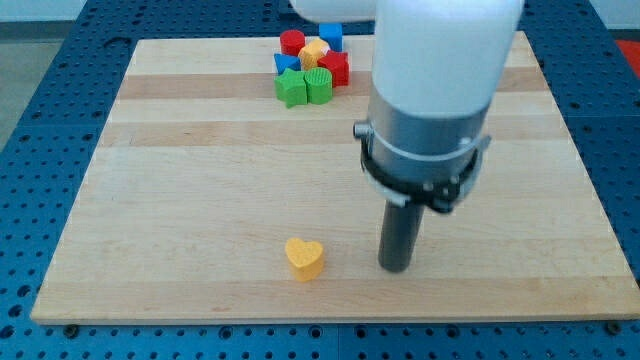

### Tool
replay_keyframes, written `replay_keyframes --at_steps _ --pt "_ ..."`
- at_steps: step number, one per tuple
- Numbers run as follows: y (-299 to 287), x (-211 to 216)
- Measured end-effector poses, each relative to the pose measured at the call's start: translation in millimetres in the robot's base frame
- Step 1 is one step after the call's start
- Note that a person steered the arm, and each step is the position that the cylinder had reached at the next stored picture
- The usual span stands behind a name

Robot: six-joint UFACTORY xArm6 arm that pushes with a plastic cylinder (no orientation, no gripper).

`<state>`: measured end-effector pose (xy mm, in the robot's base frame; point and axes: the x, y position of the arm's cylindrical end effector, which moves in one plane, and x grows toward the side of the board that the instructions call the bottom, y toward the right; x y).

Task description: Slide the yellow heart to the bottom center

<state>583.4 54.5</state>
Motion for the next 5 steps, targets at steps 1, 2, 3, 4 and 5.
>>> replay_keyframes --at_steps 1,2,3,4,5 --pt "-29 24" --pt "-87 17" --pt "-98 -6" --pt "-101 -46" --pt "-107 -79"
